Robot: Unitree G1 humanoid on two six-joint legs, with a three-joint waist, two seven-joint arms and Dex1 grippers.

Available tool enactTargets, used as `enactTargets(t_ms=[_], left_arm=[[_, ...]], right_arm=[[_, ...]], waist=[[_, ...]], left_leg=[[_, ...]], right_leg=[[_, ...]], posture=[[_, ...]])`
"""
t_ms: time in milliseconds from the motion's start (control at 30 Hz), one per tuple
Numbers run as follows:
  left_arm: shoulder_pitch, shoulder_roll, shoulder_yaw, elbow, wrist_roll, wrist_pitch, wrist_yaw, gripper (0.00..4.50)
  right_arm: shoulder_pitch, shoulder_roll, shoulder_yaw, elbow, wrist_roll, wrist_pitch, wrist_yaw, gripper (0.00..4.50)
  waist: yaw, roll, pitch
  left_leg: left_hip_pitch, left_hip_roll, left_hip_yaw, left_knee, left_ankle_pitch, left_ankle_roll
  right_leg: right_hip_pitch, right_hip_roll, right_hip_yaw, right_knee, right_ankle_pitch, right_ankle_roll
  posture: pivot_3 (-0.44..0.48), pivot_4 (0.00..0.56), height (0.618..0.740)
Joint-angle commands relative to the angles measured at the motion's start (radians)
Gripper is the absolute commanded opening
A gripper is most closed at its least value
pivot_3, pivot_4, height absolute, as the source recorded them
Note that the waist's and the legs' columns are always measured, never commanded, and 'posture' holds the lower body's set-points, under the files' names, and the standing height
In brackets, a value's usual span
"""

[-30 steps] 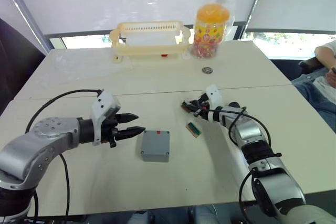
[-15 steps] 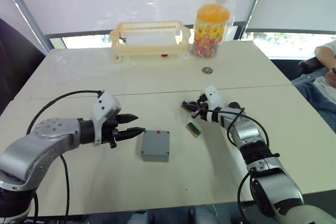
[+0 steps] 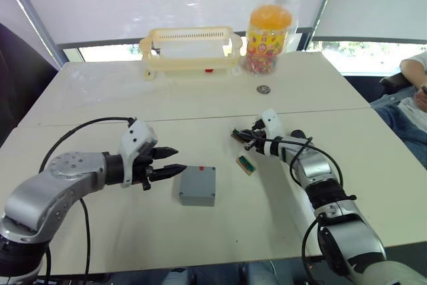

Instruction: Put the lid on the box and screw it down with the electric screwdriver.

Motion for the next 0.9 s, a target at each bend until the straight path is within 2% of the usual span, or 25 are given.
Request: enactTargets(t_ms=[33,533,600,633,700,733,900], left_arm=[[0.006,0.000,0.007,-0.011,0.003,-0.020,-0.007,2.47],[0.013,-0.009,0.000,-0.014,0.012,-0.026,-0.005,2.47],[0.012,-0.011,-0.001,-0.015,0.014,-0.025,-0.004,2.47],[0.012,-0.011,-0.001,-0.015,0.015,-0.025,-0.004,2.47],[0.011,-0.012,-0.001,-0.014,0.018,-0.026,-0.005,2.47],[0.011,-0.012,-0.001,-0.013,0.019,-0.026,-0.005,2.47],[0.010,-0.015,0.000,-0.012,0.025,-0.026,-0.006,2.47]], right_arm=[[-0.014,0.005,-0.014,-0.035,0.000,-0.005,-0.003,2.16],[0.008,0.007,-0.033,-0.108,0.013,0.021,-0.015,2.16],[0.012,0.008,-0.031,-0.104,0.009,0.017,-0.017,1.62],[0.013,0.008,-0.029,-0.103,0.008,0.016,-0.017,1.26],[0.014,0.009,-0.027,-0.100,0.005,0.016,-0.018,0.24],[0.015,0.008,-0.024,-0.099,0.004,0.017,-0.015,0.04],[0.016,0.010,-0.033,-0.109,0.014,0.025,-0.017,0.04]], waist=[[0.000,0.000,0.000],[0.000,0.000,0.000],[0.000,0.000,0.000],[0.000,0.000,0.000],[0.000,0.000,0.000],[0.000,0.000,0.000],[0.000,0.000,0.000]], left_leg=[[0.000,0.000,0.000,0.000,0.000,0.000],[0.000,0.000,0.000,0.000,0.000,0.000],[0.000,0.000,0.000,0.000,0.000,0.000],[0.000,0.000,0.000,0.000,0.000,0.000],[0.000,0.000,0.000,0.000,0.000,0.000],[0.000,0.000,0.000,0.000,0.000,0.000],[0.000,0.000,0.000,0.000,0.000,0.000]], right_leg=[[0.000,0.000,0.000,0.000,0.000,0.000],[0.000,0.000,0.000,0.000,0.000,0.000],[0.000,0.000,0.000,0.000,0.000,0.000],[0.000,0.000,0.000,0.000,0.000,0.000],[0.000,0.000,0.000,0.000,0.000,0.000],[0.000,0.000,0.000,0.000,0.000,0.000],[0.000,0.000,0.000,0.000,0.000,0.000]], posture=[[0.000,0.150,0.740],[0.000,0.150,0.740],[0.000,0.150,0.740],[0.000,0.150,0.740],[0.000,0.150,0.740],[0.000,0.150,0.740],[0.000,0.150,0.740]])
